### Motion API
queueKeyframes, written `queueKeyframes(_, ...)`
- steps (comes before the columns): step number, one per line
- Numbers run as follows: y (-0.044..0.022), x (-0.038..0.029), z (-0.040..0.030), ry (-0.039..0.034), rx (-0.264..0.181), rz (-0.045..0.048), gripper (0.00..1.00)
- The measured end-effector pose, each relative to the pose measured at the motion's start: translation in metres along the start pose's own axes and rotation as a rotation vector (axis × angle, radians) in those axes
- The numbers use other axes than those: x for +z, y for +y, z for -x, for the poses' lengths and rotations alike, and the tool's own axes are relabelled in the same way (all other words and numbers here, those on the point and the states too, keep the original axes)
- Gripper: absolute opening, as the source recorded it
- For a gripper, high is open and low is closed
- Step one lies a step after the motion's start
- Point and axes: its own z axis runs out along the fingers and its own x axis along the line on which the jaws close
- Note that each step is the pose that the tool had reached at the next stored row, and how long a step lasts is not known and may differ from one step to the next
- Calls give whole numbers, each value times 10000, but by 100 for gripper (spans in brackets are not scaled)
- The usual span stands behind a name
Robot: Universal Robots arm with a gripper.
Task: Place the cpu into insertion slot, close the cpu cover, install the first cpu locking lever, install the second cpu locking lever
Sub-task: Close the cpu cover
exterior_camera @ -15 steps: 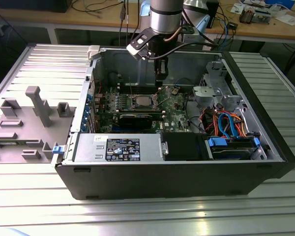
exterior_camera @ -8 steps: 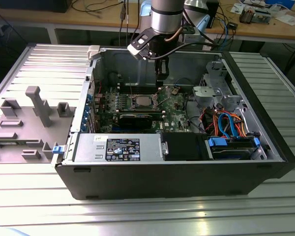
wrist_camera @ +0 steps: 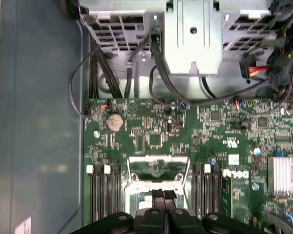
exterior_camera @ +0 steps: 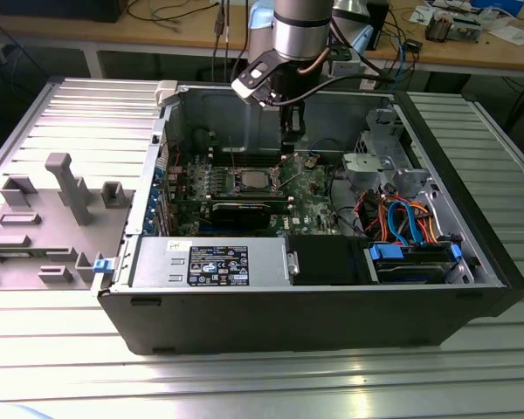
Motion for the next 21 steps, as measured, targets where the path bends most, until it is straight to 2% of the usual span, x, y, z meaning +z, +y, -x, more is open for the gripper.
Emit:
queueKeyframes(3,47,4,0,0,0,0,11)
queueKeyframes(18,50,5,0,-15,1,-1,11)
queueKeyframes(21,86,13,0,-16,1,-17,11)
